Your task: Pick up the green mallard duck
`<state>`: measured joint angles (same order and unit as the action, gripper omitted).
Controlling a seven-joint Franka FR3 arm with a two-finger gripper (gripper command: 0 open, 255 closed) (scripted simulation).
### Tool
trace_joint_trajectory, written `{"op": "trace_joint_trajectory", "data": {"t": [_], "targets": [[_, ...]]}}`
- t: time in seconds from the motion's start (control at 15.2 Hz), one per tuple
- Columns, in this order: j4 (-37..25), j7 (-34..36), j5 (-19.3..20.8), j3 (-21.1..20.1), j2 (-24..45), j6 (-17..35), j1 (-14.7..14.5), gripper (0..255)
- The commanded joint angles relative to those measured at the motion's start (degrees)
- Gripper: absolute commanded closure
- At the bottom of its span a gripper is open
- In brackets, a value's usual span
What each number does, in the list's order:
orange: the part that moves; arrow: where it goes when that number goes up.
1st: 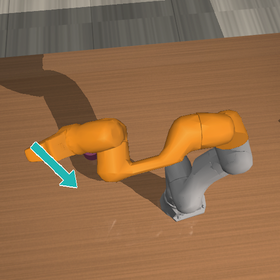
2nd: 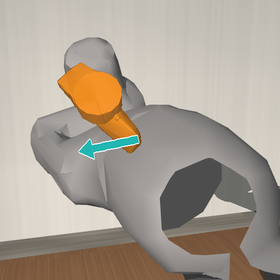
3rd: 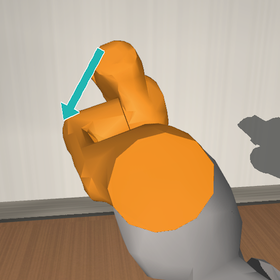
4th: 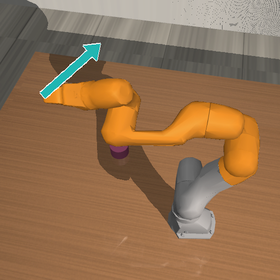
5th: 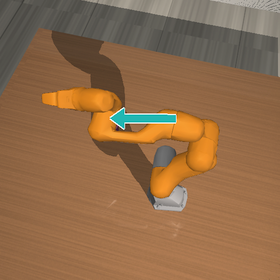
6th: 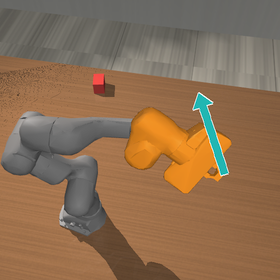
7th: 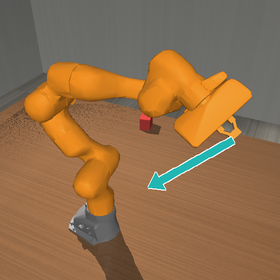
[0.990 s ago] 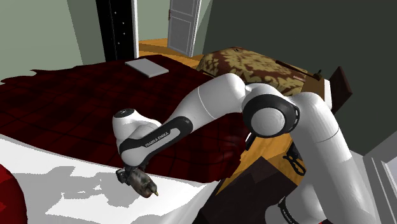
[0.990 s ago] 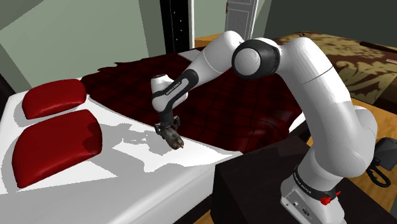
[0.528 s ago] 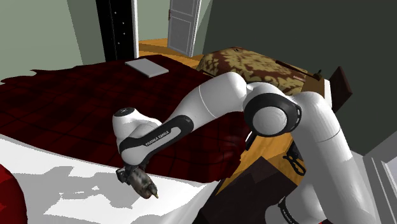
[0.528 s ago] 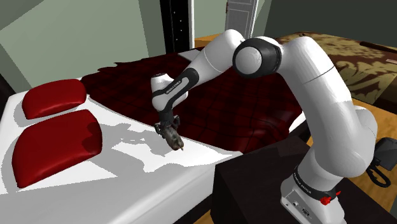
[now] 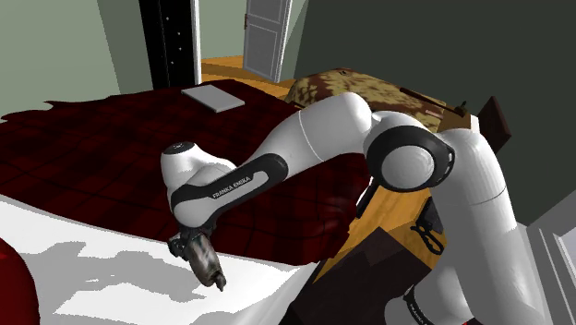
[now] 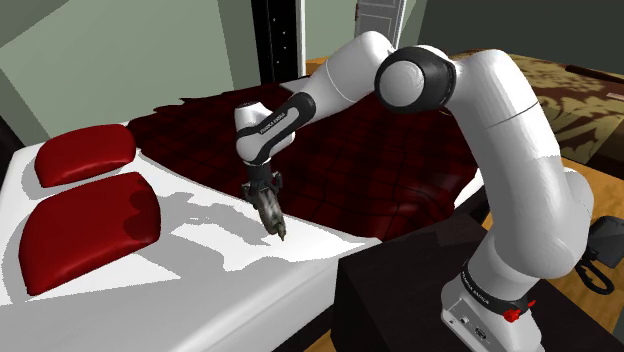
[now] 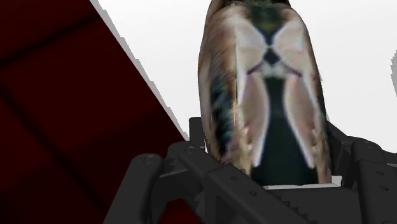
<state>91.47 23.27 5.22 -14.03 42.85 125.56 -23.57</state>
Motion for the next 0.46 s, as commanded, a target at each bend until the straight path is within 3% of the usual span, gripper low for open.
{"op": "trace_joint_trajectory", "data": {"t": [0.0,0.4], "targets": [[-0.06,0.06,-0.18,-0.18,-0.95,-1.01,0.04,255],[-0.03,0.02,-0.56,-0.51,-3.03,-3.03,0.29,255]]}}
